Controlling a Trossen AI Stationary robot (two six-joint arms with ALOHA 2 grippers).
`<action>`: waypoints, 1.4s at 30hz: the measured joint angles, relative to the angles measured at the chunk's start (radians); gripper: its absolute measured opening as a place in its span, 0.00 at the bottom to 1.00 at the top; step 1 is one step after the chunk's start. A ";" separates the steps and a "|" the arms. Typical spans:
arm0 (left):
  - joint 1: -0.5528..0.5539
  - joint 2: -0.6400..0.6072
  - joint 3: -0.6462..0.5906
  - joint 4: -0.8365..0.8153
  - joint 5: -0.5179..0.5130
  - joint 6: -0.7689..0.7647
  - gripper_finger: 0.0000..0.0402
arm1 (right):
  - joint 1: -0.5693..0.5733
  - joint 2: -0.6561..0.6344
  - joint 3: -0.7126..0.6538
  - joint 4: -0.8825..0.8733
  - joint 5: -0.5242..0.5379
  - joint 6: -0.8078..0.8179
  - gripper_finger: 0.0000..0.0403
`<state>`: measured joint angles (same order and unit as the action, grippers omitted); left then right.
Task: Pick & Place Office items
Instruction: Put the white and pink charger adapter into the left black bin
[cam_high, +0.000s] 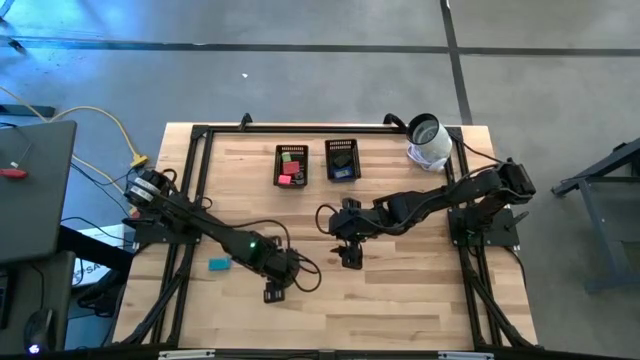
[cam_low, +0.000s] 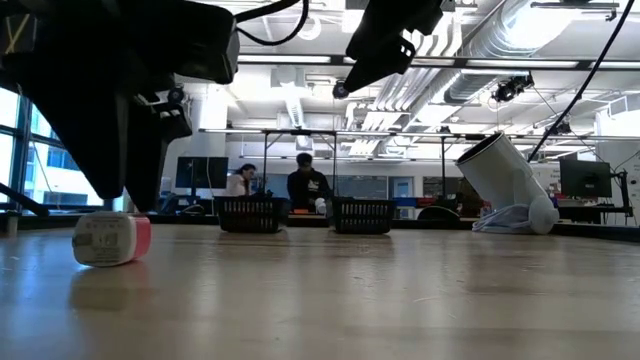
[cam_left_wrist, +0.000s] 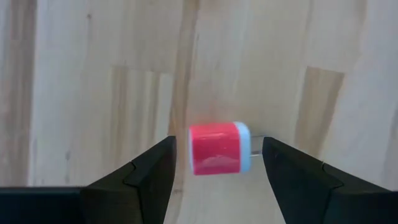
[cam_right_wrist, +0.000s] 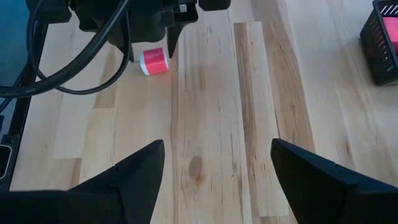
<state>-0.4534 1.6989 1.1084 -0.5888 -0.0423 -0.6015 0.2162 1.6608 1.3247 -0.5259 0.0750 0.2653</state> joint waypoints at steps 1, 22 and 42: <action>0.000 0.000 0.000 0.003 0.012 0.000 0.57 | 0.000 0.000 0.000 0.000 0.000 0.000 0.70; 0.002 0.000 0.000 0.007 0.042 -0.016 0.57 | 0.000 0.000 0.000 0.000 -0.028 0.000 0.70; 0.010 0.000 0.000 0.010 0.011 -0.005 0.57 | 0.000 0.000 0.000 0.000 -0.027 -0.004 0.70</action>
<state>-0.4432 1.6985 1.1079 -0.5785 -0.0309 -0.6061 0.2165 1.6608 1.3247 -0.5262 0.0479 0.2615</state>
